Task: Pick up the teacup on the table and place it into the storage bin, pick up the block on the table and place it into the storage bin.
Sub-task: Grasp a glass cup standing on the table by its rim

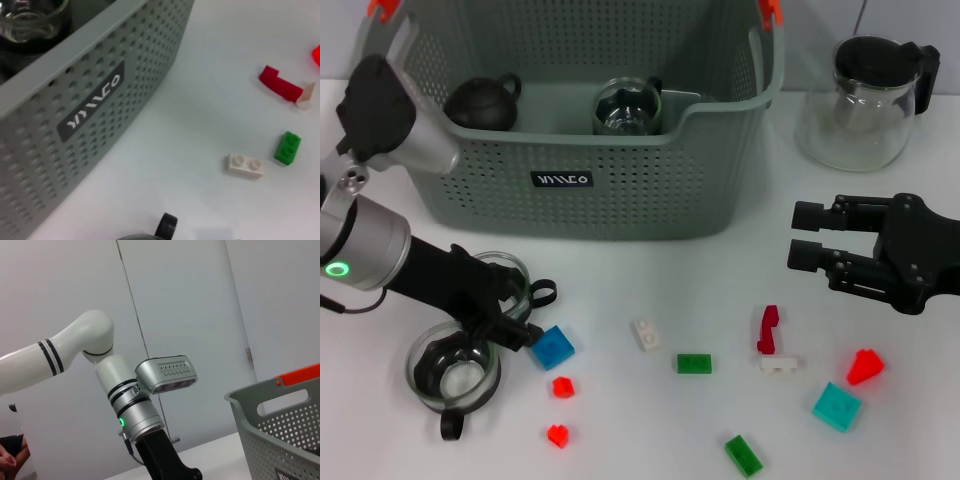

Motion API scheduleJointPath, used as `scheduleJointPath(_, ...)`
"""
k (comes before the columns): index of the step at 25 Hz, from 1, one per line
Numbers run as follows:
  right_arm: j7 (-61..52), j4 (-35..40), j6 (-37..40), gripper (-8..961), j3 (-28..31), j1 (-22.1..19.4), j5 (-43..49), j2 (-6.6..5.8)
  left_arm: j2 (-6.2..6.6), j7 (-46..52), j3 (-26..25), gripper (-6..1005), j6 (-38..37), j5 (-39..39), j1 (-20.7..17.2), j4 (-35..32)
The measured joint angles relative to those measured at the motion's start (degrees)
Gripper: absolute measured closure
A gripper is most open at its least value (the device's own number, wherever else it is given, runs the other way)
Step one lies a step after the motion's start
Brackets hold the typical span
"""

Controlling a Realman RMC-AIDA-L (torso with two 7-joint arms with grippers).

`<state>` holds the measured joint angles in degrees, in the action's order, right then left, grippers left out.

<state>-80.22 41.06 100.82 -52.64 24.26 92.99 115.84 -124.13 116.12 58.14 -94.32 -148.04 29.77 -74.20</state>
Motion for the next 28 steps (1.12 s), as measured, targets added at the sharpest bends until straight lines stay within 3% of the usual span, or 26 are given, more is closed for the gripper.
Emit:
scheduleJointPath(8, -0.78, 0.02, -0.06, 459, 0.00, 0.00, 0.01, 0.00, -0.13, 0.76, 3.79, 281, 1.09, -2.59, 0.17, 0.57)
scheduleJointPath(16, -0.77, -0.02, -0.26, 459, 0.00, -0.01, 0.00, -0.07, -0.07, 0.52, 4.30, 281, -1.09, -2.67, 0.12, 0.94)
scheduleJointPath(28, -0.75, -0.02, -0.15, 459, 0.75, 0.08, 0.01, -0.03, -0.21, 2.14, 10.76, 287, 5.41, -3.24, 0.15, 1.97)
